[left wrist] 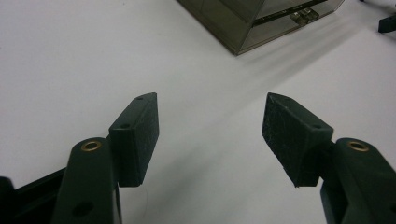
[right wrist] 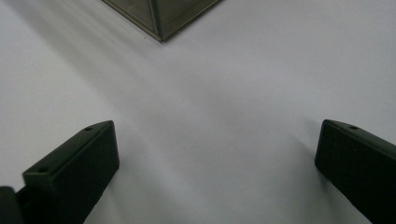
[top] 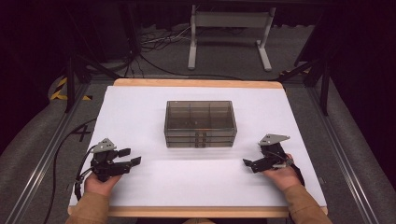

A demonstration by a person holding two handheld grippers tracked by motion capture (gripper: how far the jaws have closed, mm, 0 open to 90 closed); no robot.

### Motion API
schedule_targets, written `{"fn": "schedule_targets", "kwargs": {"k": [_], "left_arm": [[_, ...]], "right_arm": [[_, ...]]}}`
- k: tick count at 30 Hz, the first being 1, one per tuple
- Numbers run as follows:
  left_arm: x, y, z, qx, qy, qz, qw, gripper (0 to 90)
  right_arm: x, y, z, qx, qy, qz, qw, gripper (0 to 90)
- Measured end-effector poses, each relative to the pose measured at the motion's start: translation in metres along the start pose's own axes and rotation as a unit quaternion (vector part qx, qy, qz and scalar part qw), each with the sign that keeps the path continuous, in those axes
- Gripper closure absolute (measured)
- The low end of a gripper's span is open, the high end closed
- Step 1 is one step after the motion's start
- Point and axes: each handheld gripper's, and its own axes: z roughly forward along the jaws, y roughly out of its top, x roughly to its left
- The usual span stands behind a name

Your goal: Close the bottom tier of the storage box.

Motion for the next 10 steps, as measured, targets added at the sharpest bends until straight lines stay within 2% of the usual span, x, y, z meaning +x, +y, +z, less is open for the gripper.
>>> {"fn": "schedule_targets", "kwargs": {"k": [10], "left_arm": [[0.0008, -0.0013, -0.0004, 0.005, 0.002, 0.0, 1.0, 36.9]], "right_arm": [[0.0006, -0.0003, -0.0011, -0.005, -0.004, 0.001, 1.0, 1.8]]}}
